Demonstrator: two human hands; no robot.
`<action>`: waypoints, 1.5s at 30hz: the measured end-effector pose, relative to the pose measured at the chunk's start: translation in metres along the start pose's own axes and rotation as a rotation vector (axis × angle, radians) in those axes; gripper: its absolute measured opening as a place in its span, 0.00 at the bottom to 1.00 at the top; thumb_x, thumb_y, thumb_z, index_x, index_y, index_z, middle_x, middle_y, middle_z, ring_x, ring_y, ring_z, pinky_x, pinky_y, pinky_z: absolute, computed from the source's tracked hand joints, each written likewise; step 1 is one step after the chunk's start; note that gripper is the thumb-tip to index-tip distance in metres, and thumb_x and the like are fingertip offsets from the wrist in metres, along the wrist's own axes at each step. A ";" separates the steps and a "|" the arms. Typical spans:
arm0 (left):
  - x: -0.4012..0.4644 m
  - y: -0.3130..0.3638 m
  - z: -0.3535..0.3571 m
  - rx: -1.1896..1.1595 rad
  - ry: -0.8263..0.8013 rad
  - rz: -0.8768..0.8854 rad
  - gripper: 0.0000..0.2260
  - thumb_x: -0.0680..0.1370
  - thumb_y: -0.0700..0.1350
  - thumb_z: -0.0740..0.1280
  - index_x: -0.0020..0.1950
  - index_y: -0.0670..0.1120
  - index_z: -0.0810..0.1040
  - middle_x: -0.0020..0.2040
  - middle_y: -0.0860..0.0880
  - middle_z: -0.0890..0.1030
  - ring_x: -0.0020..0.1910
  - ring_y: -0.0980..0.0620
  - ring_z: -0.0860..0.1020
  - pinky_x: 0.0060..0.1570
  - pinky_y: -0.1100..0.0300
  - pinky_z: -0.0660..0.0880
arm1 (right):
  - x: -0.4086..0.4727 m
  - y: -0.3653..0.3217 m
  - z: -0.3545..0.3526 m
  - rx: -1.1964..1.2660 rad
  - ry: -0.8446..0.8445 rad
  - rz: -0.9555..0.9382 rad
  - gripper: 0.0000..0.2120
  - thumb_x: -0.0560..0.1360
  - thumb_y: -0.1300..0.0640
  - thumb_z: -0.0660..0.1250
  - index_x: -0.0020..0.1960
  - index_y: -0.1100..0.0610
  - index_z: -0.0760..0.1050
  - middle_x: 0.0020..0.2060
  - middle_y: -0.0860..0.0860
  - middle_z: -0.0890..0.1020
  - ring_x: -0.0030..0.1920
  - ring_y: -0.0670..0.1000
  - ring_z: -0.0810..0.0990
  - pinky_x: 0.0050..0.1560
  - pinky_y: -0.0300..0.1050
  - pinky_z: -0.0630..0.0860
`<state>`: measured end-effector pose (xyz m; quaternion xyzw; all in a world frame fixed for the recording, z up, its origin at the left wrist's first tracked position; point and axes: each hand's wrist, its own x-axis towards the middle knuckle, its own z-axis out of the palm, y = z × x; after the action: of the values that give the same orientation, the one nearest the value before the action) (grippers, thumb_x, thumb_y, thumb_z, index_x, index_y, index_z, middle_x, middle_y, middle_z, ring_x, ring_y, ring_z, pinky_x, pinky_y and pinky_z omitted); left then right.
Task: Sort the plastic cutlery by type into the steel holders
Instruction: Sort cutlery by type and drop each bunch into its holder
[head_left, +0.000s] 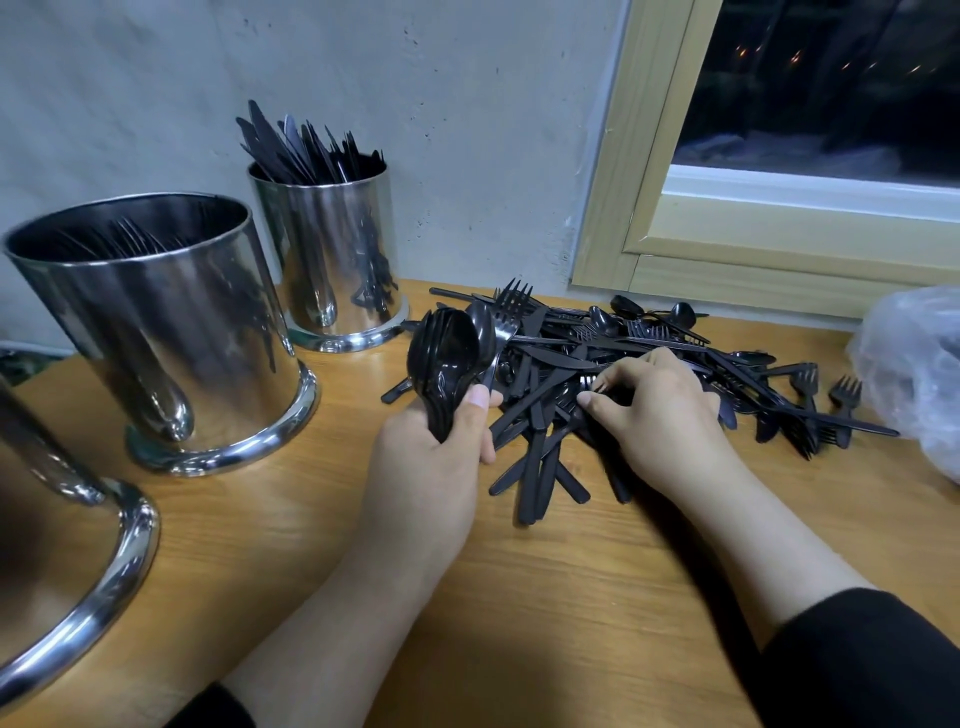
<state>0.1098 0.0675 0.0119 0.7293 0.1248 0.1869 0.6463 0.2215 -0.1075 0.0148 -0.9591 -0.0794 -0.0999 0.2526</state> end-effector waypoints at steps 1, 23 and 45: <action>0.000 0.000 0.000 0.002 -0.004 -0.002 0.14 0.82 0.56 0.62 0.42 0.54 0.82 0.30 0.43 0.74 0.28 0.48 0.68 0.32 0.53 0.68 | 0.000 -0.001 0.000 -0.009 0.001 -0.007 0.09 0.76 0.41 0.69 0.50 0.45 0.80 0.52 0.48 0.73 0.60 0.54 0.71 0.54 0.51 0.60; -0.001 0.004 0.001 0.009 0.000 0.005 0.15 0.83 0.53 0.62 0.43 0.50 0.83 0.31 0.46 0.78 0.27 0.50 0.70 0.30 0.57 0.69 | -0.006 0.007 -0.012 0.203 0.094 -0.110 0.07 0.78 0.49 0.71 0.43 0.50 0.78 0.45 0.44 0.73 0.51 0.48 0.72 0.49 0.41 0.62; -0.003 0.010 -0.003 0.034 0.072 0.016 0.20 0.83 0.55 0.62 0.43 0.41 0.82 0.36 0.56 0.80 0.28 0.55 0.74 0.36 0.54 0.71 | -0.035 0.025 -0.046 0.379 0.557 -0.359 0.03 0.78 0.56 0.72 0.46 0.54 0.80 0.38 0.47 0.79 0.40 0.45 0.76 0.44 0.33 0.70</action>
<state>0.1050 0.0676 0.0219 0.7339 0.1453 0.2160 0.6275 0.1853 -0.1557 0.0341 -0.8023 -0.1913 -0.3831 0.4159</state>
